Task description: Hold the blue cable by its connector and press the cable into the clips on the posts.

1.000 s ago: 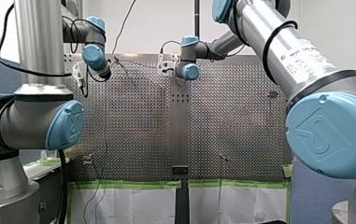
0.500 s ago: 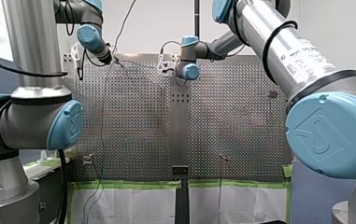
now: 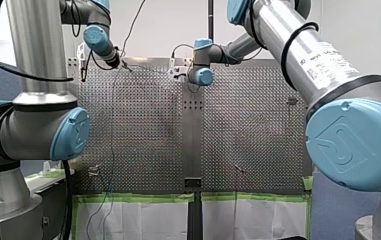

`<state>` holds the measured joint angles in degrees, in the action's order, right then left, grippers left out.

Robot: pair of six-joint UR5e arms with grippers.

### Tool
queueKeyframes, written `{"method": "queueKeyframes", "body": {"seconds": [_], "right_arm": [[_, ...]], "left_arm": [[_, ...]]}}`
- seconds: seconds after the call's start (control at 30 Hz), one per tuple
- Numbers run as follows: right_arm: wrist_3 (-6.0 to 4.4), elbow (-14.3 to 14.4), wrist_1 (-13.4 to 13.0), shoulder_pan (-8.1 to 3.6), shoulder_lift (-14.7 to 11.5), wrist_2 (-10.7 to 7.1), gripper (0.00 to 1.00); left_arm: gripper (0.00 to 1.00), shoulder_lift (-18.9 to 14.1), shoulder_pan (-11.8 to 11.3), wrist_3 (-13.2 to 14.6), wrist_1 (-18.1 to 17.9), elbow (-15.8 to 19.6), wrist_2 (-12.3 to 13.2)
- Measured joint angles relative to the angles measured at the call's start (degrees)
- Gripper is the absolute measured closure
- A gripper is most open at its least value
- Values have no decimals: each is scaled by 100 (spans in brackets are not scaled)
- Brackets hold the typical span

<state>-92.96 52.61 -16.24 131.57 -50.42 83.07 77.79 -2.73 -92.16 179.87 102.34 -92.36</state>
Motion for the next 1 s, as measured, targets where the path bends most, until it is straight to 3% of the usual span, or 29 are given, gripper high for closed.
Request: {"method": "queueKeyframes", "body": {"seconds": [0.27,1.0], "right_arm": [[4,0,2,-10,0,0,100],[4,0,6,-5,0,0,100]], "left_arm": [[2,-16,-12,326,-7,-20,62],[2,-29,-14,323,13,-14,0]]}}
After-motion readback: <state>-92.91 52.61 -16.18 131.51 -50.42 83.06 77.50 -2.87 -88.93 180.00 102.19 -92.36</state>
